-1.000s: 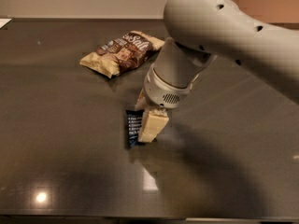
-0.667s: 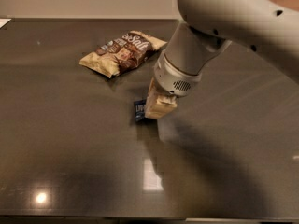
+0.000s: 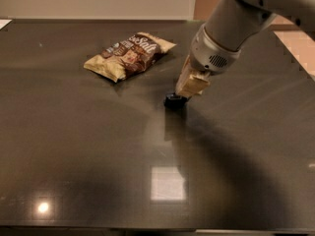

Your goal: Move rxbar blueberry near sponge

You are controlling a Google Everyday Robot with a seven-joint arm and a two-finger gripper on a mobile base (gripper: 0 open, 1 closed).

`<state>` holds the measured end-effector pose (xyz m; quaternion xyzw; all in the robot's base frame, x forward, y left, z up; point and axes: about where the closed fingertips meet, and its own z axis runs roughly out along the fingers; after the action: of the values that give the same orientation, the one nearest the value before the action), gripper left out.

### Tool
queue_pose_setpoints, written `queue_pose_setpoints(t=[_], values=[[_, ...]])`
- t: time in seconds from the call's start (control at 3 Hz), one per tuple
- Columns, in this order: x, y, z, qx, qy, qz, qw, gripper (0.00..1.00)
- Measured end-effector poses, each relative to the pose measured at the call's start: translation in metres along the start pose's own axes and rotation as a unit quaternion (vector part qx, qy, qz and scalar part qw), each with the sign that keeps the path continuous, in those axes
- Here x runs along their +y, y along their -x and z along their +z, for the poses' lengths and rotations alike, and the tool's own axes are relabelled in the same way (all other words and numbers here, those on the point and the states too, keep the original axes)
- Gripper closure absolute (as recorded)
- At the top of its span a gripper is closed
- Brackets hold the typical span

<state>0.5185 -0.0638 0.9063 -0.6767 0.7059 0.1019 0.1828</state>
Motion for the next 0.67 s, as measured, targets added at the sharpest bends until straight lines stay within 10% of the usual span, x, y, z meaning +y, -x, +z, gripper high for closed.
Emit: queue_pose_setpoints(t=[0.67], values=[[-0.056, -0.046, -0.027, 0.027, -0.053, 0.045, 0.9972, 1.0]])
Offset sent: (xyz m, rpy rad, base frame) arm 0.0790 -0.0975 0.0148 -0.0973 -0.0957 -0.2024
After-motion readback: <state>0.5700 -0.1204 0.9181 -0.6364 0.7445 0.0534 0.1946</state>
